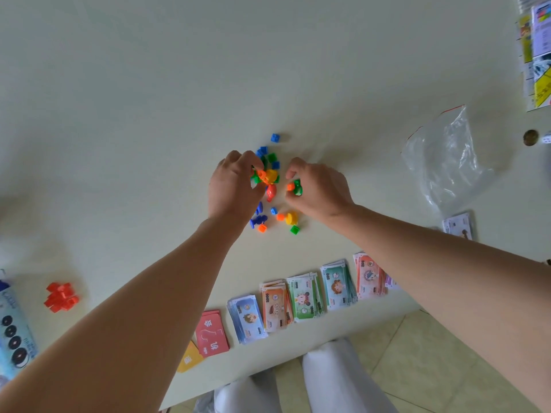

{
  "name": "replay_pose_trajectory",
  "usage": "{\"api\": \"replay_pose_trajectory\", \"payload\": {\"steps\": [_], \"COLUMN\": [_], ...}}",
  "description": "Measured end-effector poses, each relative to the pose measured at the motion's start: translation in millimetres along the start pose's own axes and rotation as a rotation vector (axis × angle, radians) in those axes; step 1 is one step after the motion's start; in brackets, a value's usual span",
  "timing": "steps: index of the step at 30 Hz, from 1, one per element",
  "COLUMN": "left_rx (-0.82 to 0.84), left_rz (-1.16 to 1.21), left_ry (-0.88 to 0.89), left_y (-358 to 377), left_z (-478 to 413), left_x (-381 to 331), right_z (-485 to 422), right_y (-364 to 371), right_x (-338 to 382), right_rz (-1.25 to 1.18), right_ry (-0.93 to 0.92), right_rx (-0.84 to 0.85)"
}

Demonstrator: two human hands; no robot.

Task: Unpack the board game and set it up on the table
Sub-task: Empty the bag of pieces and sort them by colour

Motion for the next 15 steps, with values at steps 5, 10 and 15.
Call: {"api": "replay_pose_trajectory", "payload": {"steps": [5,10,15], "left_rx": [-0.019,-0.032,-0.134], "left_rz": [-0.106,0.171,0.926], "left_ry": [0.052,-0.065,-0.485], "left_y": [1.7,-4.4,-7.2], "left_z": [-4.3,-4.1,0.8], "left_x": [-1.8,6.8,36.5], "right_z": [-4.4,-7.3,-12.8], "right_y": [3.4,0.4,-0.7], "right_x": [-0.5,-19.9,-34.9], "right_rz": [0.085,-0.153,-0.517], "right_ry": [-0.006,0.141,0.249], "right_rx": [-0.001,0.016,0.025]}}
Point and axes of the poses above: each hand's wrist, its own z-axis away from the middle knuckle, its own y-axis out of the palm, x = y × z, the point moved 9 cm from there along -z, towards the middle knuckle, and after that the axes turned 12 degrees about z, right-handed, at the moved point
